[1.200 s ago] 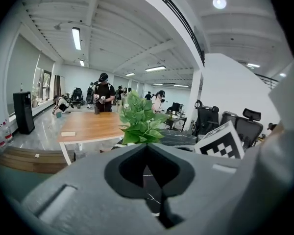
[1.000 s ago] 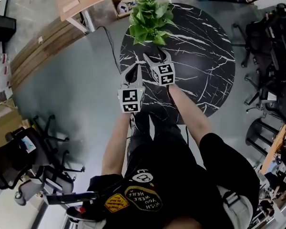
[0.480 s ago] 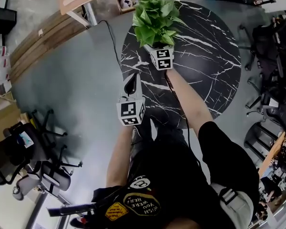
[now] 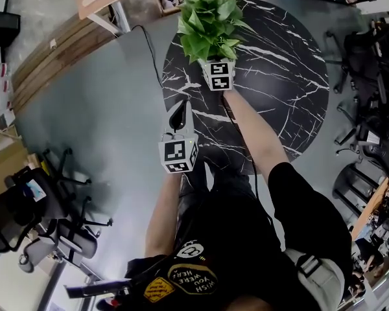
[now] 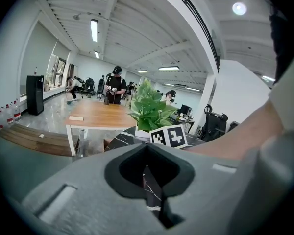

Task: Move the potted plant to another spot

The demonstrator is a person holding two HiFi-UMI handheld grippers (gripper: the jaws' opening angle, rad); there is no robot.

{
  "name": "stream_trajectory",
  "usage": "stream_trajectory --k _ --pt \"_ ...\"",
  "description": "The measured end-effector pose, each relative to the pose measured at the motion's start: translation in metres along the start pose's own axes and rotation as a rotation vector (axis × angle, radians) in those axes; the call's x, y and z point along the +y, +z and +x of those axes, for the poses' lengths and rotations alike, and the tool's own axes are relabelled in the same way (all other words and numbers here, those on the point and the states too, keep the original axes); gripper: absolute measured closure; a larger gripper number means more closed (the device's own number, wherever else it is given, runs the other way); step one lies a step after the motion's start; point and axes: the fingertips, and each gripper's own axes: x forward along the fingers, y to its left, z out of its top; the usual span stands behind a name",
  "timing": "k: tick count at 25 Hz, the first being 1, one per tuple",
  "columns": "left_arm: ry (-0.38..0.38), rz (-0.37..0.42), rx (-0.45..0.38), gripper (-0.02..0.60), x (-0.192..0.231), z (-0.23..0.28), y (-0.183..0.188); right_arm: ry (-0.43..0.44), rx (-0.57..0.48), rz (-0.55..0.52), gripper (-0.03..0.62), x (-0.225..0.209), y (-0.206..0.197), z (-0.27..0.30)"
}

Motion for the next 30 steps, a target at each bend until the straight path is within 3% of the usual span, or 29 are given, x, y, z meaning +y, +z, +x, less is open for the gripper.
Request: stream_trajectory --k 9,21,30 --pt "-0.031 0.03 0.001 0.577 -0.015 0.006 0.002 -0.056 0.006 0.028 0.109 -0.042 -0.009 -0.014" --pt "-0.109 0.086 0.038 0.577 -0.059 0.023 -0.009 -0.295 0.004 0.143 0.109 -0.195 -0.05 -0.094" --pt "-0.202 0.154 0.06 0.577 -0.102 0.033 -0.019 -0.49 0.031 0.212 0.109 -0.302 -0.105 -0.2"
